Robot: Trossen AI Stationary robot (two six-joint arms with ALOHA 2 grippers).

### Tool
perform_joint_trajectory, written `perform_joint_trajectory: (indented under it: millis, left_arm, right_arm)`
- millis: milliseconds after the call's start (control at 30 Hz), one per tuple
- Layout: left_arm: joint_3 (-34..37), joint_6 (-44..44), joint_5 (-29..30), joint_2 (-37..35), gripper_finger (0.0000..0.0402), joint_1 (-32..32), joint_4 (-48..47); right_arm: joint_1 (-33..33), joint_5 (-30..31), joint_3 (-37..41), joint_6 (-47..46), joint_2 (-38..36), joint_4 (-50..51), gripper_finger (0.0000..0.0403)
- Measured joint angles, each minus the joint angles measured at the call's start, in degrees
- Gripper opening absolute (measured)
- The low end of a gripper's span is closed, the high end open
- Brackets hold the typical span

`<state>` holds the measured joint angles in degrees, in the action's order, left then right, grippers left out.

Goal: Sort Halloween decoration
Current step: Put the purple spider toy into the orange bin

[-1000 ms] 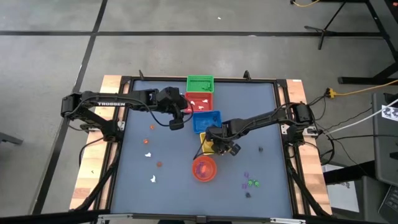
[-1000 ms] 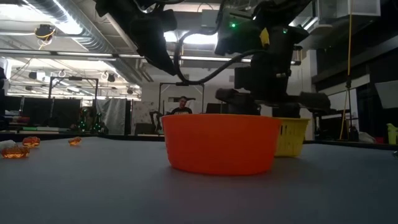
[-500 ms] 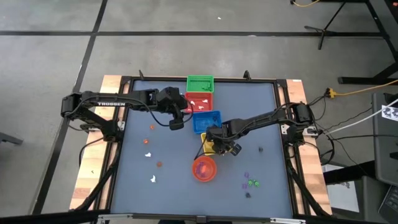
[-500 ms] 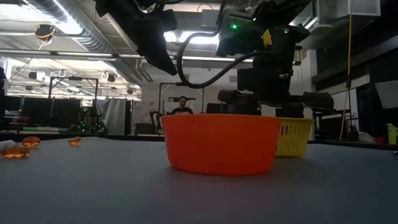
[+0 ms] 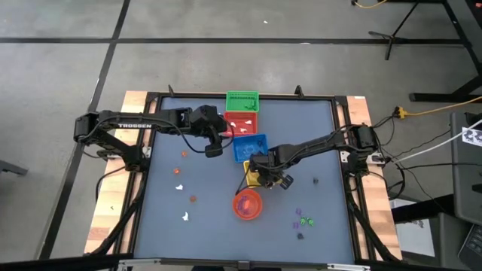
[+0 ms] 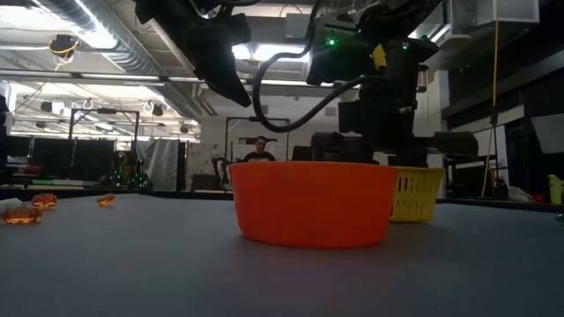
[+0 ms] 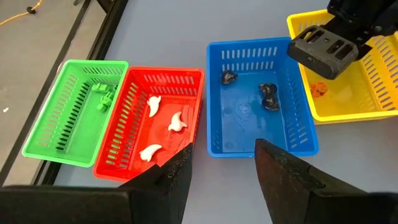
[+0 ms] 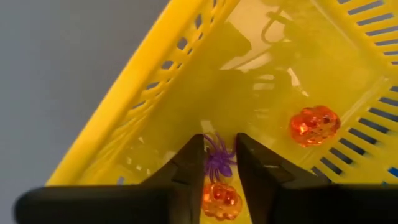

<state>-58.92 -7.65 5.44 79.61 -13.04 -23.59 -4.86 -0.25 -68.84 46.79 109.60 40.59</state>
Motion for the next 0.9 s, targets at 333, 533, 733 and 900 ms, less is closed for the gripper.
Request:
perform_joint_trajectory:
  millis: [333,533,733,900]
  left_arm:
    - [0.02,-0.01,-0.01,0.00,0.0157,0.01,0.00]
    - [0.02,-0.01,0.01,0.02,0.0157,0.01,0.00]
    - [0.02,-0.04,0.01,0.02,0.0157,0.01,-0.10]
    - [0.02,-0.04,0.01,-0.54,0.0157,-0.01,-0.43]
  right_arm:
    - [0.00,-0.14,0.09,-0.01,0.09,0.07,0.0029]
    - [-0.04,0.19,0.12,0.00,-0.05,-0.02,0.0012]
    - [-0.04,0.34,-1.21,0.01,-0.22,1.85,0.0001]
    - [0.04,0.78,-4.75,-1.55,-0.15,4.74,0.0001]
